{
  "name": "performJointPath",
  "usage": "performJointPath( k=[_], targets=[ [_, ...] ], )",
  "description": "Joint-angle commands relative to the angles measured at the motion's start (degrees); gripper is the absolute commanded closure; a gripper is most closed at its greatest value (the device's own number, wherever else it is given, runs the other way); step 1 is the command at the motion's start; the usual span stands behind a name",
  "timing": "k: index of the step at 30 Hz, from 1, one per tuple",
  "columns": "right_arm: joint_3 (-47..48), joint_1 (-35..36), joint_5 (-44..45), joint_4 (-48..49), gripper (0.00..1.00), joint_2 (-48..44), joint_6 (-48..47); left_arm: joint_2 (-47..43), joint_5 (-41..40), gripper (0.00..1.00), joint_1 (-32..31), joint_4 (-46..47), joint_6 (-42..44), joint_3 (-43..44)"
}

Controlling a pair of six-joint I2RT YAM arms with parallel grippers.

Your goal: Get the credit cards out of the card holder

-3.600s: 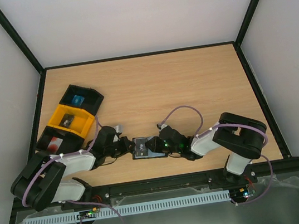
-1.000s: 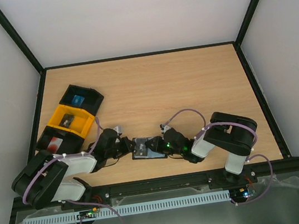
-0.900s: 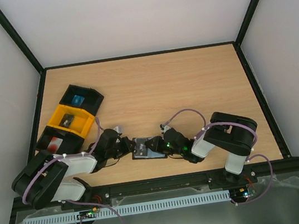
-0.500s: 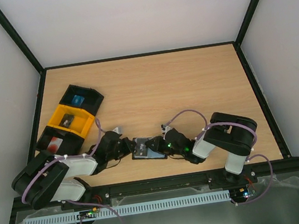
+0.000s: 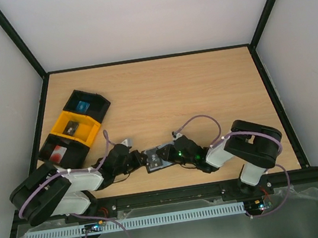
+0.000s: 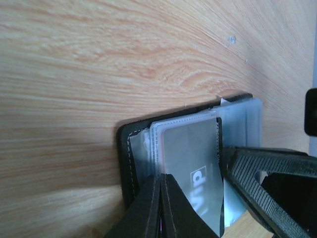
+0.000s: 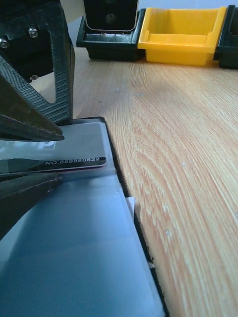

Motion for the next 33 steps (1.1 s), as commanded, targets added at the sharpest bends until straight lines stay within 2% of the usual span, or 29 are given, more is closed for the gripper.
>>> performJointPath(
  k=[1, 12, 19, 21, 26, 33],
  targets=[
    [2.78, 0.19, 1.18, -9.51, 0.81, -2.96, -3.51, -0.07, 3.03, 0.97, -1.67, -8.71, -0.85, -2.4],
    [1.28, 0.27, -1.8, -11.42, 0.81, -3.0, -5.73, 1.02, 1.73, 0.97, -1.84, -9.65, 0.01, -2.1],
    [1.6, 0.28, -4.17, -9.36, 0.82, -1.02, -6.17, 1.96, 1.47, 0.97, -1.88, -9.12, -0.06, -2.13],
    [1.26, 0.28, -4.29, -8.31, 0.84, -0.95, -6.06, 2.21, 1.41, 0.97, -1.97, -9.11, -0.06, -1.9],
    [-0.16, 0.27, -3.77, -5.85, 0.97, -1.95, -6.64, 2.55, 0.95, 0.97, -1.97, -9.49, 0.01, -1.89],
    [-3.03, 0.12, -0.45, -3.84, 0.98, -4.79, -6.93, 1.47, -0.39, 0.97, -1.9, -11.81, 0.11, -1.53]
  ],
)
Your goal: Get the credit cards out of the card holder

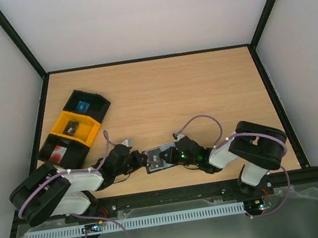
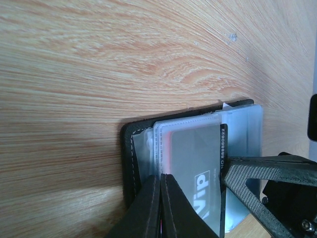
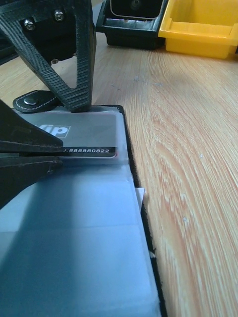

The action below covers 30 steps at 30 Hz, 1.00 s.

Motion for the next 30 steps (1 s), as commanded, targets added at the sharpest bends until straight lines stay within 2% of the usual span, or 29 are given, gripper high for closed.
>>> performJointPath(
  k=[1, 18, 25, 30],
  targets=[
    [-2.2, 0.34, 1.84, 0.38, 0.98, -2.5, -1.06, 1.42, -0.54, 0.97, -1.15, -11.67, 0.75, -1.33],
    [-4.59, -1.39, 4.24, -2.7, 0.97, -6.49, -2.08, 2.35, -0.9, 0.97, -1.08, -12.02, 1.19, -0.62],
    [-4.06, -1.54, 2.04, -0.76, 0.79, -5.22, -1.87, 3.51, -0.31, 0.97, -1.07, -11.32, 1.48, 0.0],
    [-3.35, -1.77, 1.49, 0.12, 0.78, -3.1, -2.02, 3.38, -0.3, 0.97, -1.14, -11.27, 1.42, -0.1]
  ],
)
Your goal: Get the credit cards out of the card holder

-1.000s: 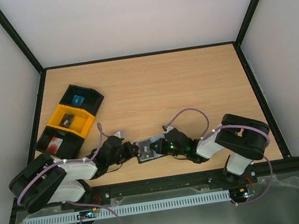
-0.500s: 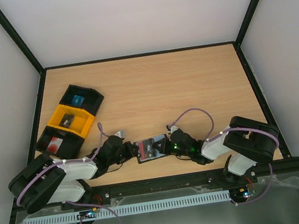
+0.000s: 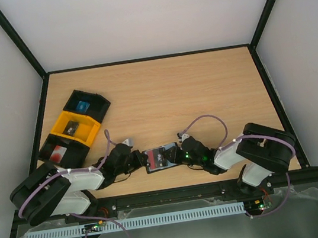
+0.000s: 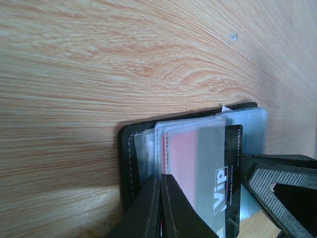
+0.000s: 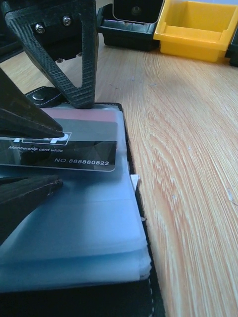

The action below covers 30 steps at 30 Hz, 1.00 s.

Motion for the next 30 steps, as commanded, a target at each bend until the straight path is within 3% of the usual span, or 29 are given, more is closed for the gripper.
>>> performJointPath(
  k=[1, 6, 13, 30],
  targets=[
    [0.67, -0.53, -0.23, 0.99, 0.78, 2.93, -0.48, 2.62, 0.43, 0.97, -0.74, -9.46, 0.81, -1.37],
    [0.14, -0.97, -2.14, 4.76, 0.79, 5.45, 0.21, 2.75, 0.43, 0.97, -0.75, -9.44, 0.79, -1.44],
    [-2.72, -1.81, 0.01, 5.84, 0.97, 2.86, 1.44, 2.73, 0.21, 0.97, -0.75, -9.43, 1.08, -1.4],
    [-4.34, -2.36, 8.84, -8.66, 0.98, -13.22, 1.52, 2.7, 1.29, 0.97, -0.75, -8.81, 0.38, -0.66]
  ],
)
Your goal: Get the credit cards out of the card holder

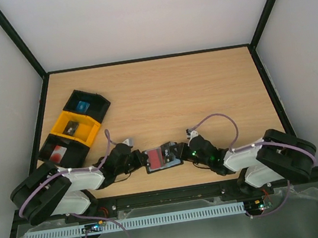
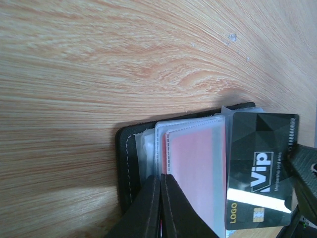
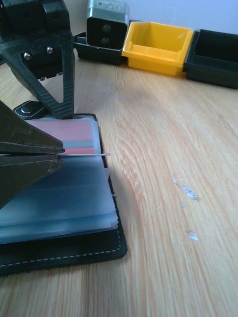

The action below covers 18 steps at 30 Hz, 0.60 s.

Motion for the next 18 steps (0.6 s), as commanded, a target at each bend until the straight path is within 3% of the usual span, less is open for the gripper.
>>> performJointPath(
  k=[1, 4, 11, 18],
  targets=[
    [-0.8, -0.25, 5.5, -6.73, 0.98, -5.6, -0.01, 2.44, 1.15, 0.97, -0.71, -9.43, 0.27, -0.49],
    [-1.28, -0.25, 6.21, -7.74, 0.98, -8.91, 1.04, 1.91, 1.54, 0.93, -0.79, -10.15, 0.09, 0.77],
    [-1.94, -0.18, 5.32, -6.54, 0.98, -14.82, 4.02, -5.08, 2.61, 0.45, -0.78, -12.89, -1.43, 3.6],
    [-2.4, -0.23, 5.37, -3.73, 0.98, -20.28, 8.34, -19.01, 4.24, 0.18, -0.83, -7.27, -5.42, 1.31]
  ],
)
